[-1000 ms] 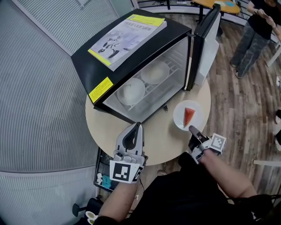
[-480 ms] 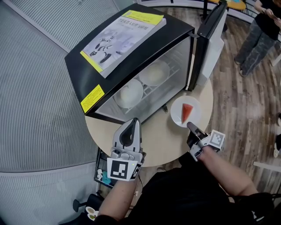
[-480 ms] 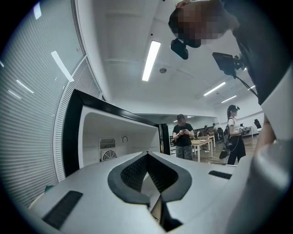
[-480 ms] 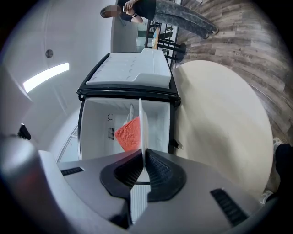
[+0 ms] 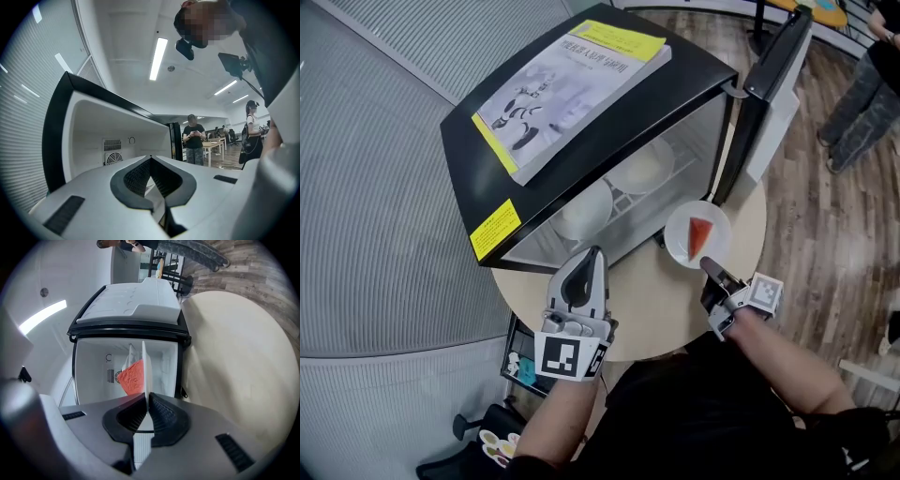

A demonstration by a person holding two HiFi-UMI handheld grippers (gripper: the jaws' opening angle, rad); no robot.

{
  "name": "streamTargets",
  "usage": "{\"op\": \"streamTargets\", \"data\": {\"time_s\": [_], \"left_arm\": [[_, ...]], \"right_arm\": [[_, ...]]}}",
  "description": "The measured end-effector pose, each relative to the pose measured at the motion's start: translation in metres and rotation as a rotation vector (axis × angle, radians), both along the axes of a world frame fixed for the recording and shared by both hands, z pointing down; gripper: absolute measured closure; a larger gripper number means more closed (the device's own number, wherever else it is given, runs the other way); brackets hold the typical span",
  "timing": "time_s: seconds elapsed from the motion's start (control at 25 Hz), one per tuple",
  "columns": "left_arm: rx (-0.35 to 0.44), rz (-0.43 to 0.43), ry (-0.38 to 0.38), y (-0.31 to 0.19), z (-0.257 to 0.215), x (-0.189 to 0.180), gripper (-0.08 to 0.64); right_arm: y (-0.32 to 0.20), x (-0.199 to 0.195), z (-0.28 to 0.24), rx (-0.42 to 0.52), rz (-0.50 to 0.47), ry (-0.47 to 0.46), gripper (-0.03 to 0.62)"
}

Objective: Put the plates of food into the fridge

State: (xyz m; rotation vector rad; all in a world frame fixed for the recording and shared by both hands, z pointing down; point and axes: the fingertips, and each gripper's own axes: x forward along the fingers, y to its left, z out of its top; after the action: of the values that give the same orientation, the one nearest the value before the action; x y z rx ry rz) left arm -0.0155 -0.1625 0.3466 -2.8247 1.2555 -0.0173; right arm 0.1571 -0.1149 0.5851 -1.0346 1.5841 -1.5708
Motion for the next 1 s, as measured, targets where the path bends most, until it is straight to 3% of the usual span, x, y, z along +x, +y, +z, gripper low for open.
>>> {"op": "streamTargets", "data": {"time_s": [1.0], "left_arm": [[-0.051,-0.059,-0.003,-0.053,0.015,0.021,0.558]], "right_arm": [[-0.065,-0.002,0.017,-0.021,-0.094,-0.028,0.574]]}}
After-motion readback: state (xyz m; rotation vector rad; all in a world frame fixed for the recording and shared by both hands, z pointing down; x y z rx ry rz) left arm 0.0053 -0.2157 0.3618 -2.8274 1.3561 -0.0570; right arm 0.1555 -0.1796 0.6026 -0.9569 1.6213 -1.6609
